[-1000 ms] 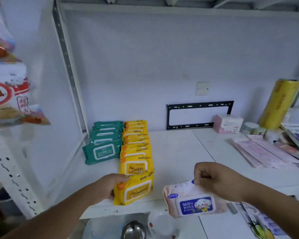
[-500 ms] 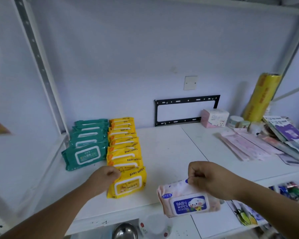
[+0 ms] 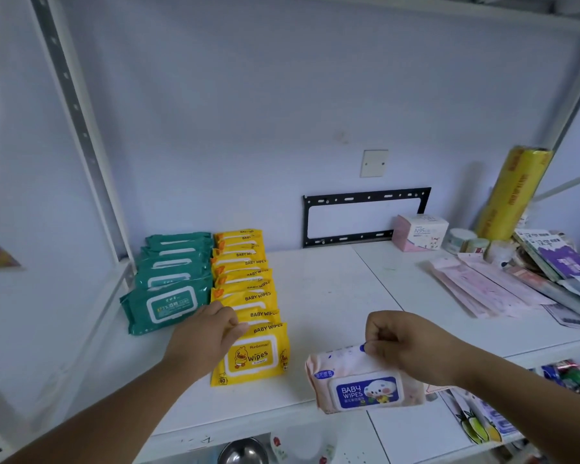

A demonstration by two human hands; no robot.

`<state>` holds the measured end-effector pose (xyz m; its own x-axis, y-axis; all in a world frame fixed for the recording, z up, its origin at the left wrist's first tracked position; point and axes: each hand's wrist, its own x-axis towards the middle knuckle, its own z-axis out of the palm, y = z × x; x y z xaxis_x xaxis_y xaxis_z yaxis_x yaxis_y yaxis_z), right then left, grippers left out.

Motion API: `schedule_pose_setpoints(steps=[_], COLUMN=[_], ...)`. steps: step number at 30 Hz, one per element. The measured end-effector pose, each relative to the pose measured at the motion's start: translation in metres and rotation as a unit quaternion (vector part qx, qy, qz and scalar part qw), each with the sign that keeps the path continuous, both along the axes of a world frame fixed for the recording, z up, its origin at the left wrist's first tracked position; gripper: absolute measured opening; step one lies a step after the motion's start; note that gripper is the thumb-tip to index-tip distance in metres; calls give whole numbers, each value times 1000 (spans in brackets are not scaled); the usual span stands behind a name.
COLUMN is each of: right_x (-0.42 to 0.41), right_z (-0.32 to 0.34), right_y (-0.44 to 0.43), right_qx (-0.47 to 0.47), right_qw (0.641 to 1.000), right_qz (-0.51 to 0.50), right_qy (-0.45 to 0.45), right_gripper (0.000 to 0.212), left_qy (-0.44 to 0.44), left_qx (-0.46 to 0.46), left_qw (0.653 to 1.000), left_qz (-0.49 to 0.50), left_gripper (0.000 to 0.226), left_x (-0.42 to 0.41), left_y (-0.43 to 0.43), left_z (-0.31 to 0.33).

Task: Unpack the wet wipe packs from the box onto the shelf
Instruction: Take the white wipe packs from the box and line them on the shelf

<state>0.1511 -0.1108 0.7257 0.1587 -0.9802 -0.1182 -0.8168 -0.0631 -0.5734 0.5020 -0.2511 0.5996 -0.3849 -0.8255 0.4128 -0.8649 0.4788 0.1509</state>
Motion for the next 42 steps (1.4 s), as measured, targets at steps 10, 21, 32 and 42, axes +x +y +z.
schedule_pose_setpoints(steps=[10, 21, 32, 42], right_x=[4, -25, -26, -12], right_z=[1, -10, -39, -66], right_y=[-7, -62, -221, -332], right_qx=[-15, -62, -74, -88], right_qw=[1000, 997, 996, 996], right_qz=[-10, -50, -41, -14], right_qy=[0, 5, -11, -19], right_gripper=[17, 19, 16, 17], left_qy=[-92, -128, -36, 63], left_qx=[127, 145, 197, 213], left_qw=[987, 981, 979, 975], left_qz=[-23, -16, -33, -5], left_gripper=[60, 53, 38, 24], left_x=[-9, -19, -5, -18], left_y=[6, 0, -31, -66], left_z=[24, 29, 58, 52])
